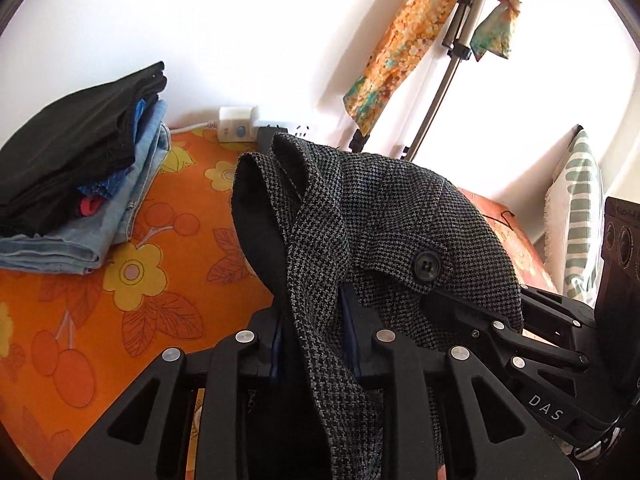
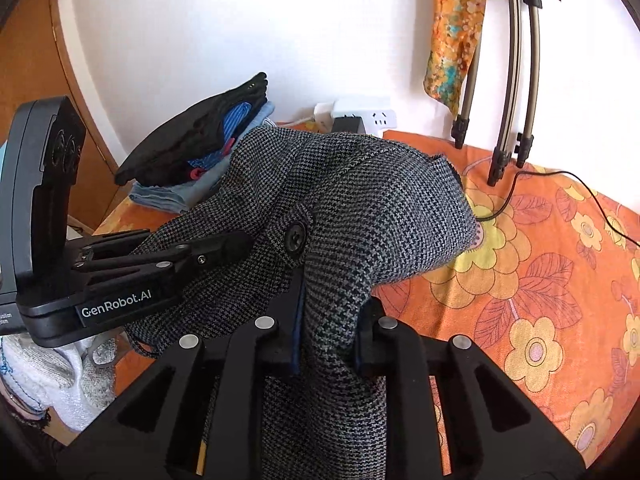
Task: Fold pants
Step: 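Lift the folded pants with both tools and carry them toward the clothes stack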
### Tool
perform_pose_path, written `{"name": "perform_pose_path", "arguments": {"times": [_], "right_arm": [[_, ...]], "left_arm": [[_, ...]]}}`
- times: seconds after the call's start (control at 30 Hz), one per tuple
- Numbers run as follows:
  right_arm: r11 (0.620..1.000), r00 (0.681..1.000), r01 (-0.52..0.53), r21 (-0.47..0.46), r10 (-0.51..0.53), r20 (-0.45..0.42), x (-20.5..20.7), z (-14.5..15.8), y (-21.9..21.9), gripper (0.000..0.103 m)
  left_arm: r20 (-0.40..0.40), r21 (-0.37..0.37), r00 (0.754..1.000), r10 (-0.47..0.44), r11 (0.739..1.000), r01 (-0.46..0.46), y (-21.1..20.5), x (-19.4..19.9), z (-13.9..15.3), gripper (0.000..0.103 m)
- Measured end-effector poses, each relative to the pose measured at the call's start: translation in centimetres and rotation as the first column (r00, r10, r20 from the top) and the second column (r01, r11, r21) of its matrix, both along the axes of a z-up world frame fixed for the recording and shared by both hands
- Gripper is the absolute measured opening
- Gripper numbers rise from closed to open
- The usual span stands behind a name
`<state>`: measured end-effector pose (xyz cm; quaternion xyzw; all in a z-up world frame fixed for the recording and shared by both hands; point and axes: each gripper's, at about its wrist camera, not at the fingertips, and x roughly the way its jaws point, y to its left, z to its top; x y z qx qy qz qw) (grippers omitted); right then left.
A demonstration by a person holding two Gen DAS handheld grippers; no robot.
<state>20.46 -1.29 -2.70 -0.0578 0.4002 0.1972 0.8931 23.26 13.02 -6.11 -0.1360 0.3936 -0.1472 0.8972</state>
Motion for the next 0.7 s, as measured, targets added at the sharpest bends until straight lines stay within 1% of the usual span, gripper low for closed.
{"name": "perform_pose_path", "arguments": {"times": [0.2,0.3,0.57,0.7], "right_arm": [[0.999,0.995,-0.049,0.010,0.048,0.093,-1.7,3.4,2.5,0.018],[0.997,0.990,-0.074,0.023,0.070,0.118,-2.0,4.8,4.2,0.018],[0.988,0.973,-0.152,-0.010,0.152,0.173,-1.5,7.9,10.2,0.018],[0.981,0.960,-0.192,-0.019,0.192,0.203,-0.5,9.3,13.9,0.018]], "left_arm": [[0.074,-0.007,0.997,0.025,1.000,-0.024,1.8,-2.1,3.0,0.022],[0.098,-0.021,0.994,0.045,0.999,-0.043,3.2,-2.8,4.2,0.022],[0.161,-0.062,0.978,0.130,0.991,-0.121,8.4,-3.8,7.1,0.022],[0.201,-0.043,0.965,0.171,0.985,-0.165,11.2,-3.5,8.9,0.022]]}}
